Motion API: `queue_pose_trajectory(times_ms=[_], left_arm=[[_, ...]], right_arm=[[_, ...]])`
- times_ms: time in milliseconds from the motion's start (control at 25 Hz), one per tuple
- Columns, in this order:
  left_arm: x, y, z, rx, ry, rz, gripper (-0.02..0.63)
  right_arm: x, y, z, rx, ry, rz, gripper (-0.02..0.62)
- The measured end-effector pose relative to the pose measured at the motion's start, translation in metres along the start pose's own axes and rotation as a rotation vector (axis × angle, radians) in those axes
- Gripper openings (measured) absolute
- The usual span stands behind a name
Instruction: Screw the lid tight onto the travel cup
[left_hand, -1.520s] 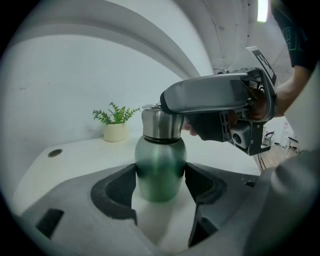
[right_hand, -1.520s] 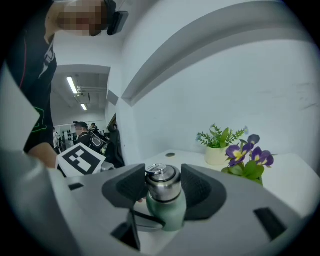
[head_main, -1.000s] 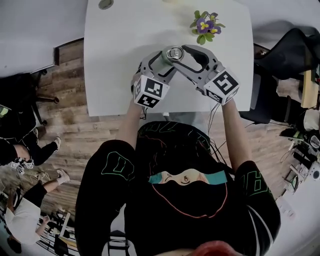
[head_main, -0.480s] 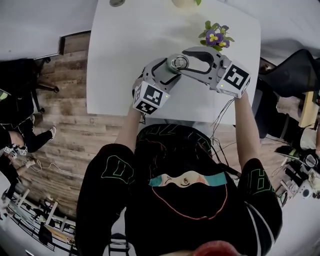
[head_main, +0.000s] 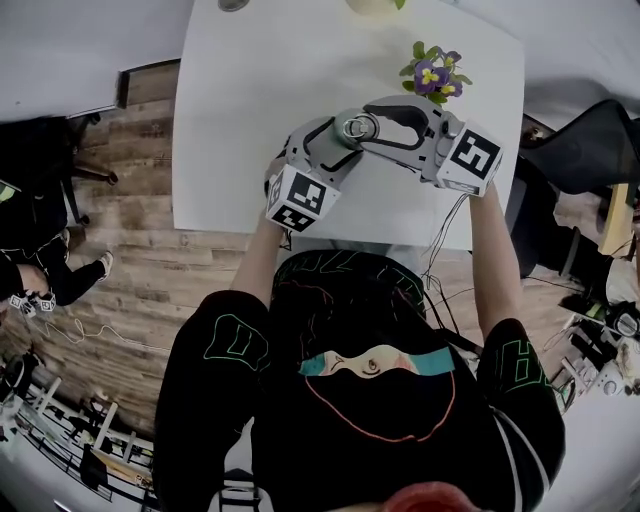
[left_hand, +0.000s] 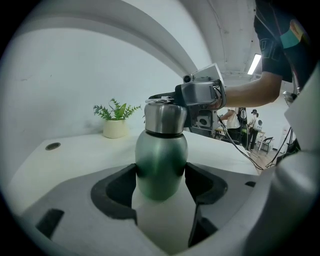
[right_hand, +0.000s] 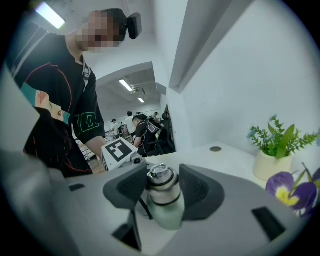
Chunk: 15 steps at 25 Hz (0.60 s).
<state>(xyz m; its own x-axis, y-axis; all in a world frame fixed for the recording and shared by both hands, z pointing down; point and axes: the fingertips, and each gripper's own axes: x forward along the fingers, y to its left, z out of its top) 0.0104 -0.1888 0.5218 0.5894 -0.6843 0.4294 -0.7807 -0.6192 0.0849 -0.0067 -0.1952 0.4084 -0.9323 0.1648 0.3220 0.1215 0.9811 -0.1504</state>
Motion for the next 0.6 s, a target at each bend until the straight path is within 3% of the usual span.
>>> queue_pose_trajectory(times_ms=[240,600], left_arm=[[0.0014,0.0003,-0.001,0.012,0.012,-0.002,0.318],[0.0036,0.0005,-0.0037,0.024,0.029,-0.012,0.318]], right_arm=[[-0.0028,-0.0022,-0.0011,0.042,-0.04,-0.139,0.206],[-0.0088,-0.0053,-0.0042,0.126,-0.143,-0.412,0.206]])
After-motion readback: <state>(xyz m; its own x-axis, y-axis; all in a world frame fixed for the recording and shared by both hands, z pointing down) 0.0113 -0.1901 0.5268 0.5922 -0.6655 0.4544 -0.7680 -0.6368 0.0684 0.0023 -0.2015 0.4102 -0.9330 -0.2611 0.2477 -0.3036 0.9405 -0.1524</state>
